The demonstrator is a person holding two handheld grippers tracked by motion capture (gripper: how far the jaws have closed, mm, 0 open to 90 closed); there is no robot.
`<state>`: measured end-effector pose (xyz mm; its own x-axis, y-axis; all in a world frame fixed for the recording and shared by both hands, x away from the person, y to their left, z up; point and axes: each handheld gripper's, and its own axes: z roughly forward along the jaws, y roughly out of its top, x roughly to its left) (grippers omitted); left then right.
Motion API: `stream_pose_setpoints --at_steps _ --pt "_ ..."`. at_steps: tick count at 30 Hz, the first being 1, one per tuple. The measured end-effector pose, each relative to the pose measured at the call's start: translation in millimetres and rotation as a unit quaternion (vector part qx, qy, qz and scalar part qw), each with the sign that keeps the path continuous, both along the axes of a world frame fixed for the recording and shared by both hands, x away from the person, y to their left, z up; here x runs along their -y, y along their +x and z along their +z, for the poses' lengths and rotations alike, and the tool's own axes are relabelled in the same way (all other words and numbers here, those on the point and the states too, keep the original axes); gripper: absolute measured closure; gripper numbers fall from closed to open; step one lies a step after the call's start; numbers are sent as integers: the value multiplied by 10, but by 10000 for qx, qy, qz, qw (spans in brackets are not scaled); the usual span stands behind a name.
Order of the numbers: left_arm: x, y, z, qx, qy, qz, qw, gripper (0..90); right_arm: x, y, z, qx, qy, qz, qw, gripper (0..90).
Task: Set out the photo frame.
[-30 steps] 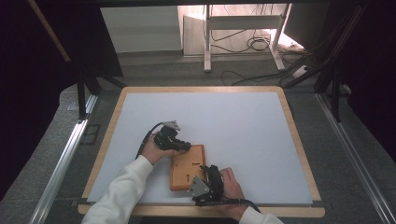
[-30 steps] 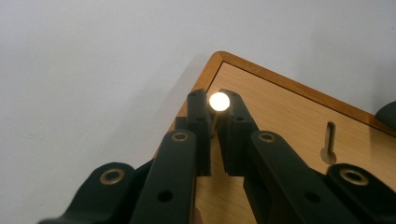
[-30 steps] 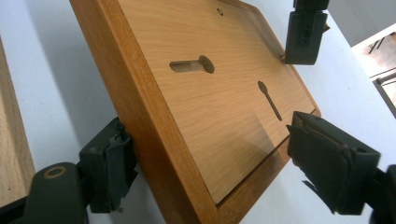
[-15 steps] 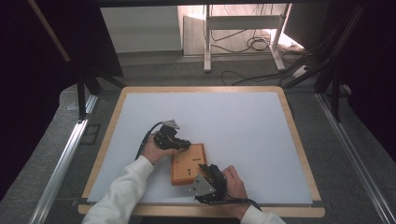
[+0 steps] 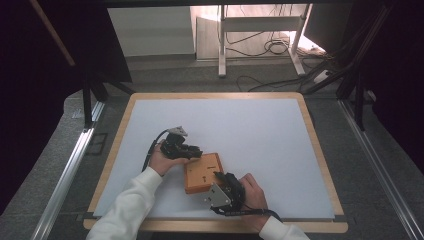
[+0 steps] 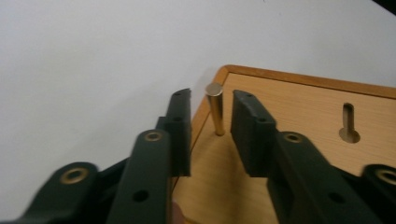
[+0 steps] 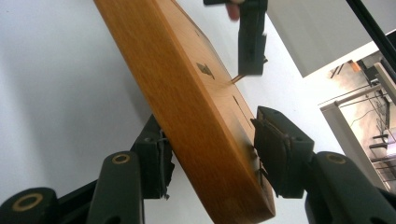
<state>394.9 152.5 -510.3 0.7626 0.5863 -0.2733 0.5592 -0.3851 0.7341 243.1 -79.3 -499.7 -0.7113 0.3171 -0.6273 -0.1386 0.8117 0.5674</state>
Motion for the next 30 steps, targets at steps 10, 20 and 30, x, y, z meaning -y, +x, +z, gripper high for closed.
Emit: stream_pose_setpoints --at_steps 10,20,30 --pt "-438 -250 7 241 -97 570 9980 478 -2 19 42 24 -59 47 10000 514" --pt "-595 -449 -69 271 -49 622 9977 457 -14 85 151 -11 -52 71 10000 552" --pt "-615 -465 -73 336 -26 685 9971 450 -61 248 341 -307 -242 294 9988 582"
